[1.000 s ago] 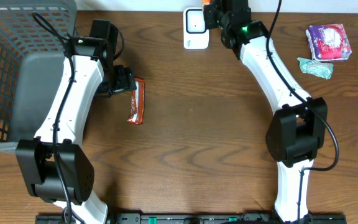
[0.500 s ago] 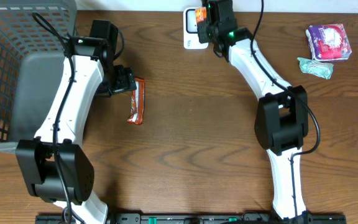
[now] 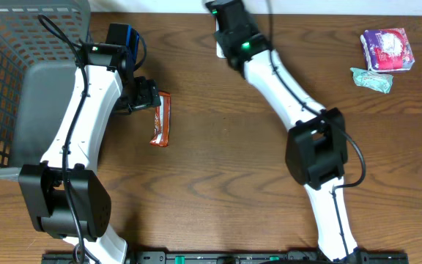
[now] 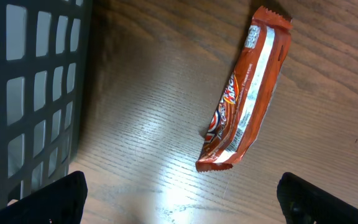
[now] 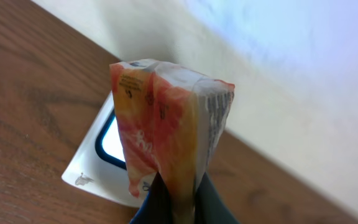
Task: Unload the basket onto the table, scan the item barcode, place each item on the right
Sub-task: 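Lift the orange-white pack with the right gripper to the scanner, then carry the orange-white pack right and drop it beside the wipes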
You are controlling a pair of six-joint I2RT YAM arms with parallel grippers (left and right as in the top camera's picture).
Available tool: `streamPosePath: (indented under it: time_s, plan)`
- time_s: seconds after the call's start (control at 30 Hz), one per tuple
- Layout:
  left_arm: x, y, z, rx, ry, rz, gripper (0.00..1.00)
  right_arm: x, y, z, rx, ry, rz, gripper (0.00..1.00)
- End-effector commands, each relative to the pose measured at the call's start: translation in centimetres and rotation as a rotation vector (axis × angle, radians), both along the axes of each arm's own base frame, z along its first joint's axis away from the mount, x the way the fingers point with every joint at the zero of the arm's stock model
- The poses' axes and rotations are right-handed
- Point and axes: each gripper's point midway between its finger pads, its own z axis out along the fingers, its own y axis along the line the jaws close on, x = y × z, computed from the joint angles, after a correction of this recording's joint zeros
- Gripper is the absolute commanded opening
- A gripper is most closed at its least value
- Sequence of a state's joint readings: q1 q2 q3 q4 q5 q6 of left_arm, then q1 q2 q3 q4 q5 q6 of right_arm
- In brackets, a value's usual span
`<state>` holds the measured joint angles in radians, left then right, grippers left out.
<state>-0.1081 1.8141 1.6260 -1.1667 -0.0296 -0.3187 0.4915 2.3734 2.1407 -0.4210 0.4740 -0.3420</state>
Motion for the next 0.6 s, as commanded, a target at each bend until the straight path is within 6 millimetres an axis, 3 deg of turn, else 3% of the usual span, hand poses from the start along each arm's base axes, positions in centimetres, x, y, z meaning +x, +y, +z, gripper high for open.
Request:
streamPosePath:
  time_s: [0.0,0.13,0.2,0.4,0.5,0.57]
  plan:
    - [-0.2,0.2,-0.6,0.009,0.02,0.018,0.98,0.5,-1.4,0.6,-0.203,-0.032,-0.006,0.01]
    - [-0.2,0.2,-0.6,0.009,0.02,0.018,0.98,0.8,-1.4,-1.9,-0.209,-0.002,-0.012,0.01]
    - [-0.2,0.2,-0.6,0.009,0.02,0.018,0.98,1.1,-1.6,-1.8,-0.143,-0.026,-0.059,0.01]
    - [-0.2,0.2,-0.6,0.009,0.02,0.018,0.98,2.1,-3.5,1.3,0.014,-0.097,-0.17,0.01]
    - [-0.2,0.2,-0.6,0.009,0.02,0.018,0.98,2.1,-5.8,2.8,0.049,-0.1,-0.227,0.01]
    - [-0.2,0.2,-0.6,0.009,0.02,0.018,0.98,2.0,-8.5,3.5,0.108,-0.089,-0.306,0.01]
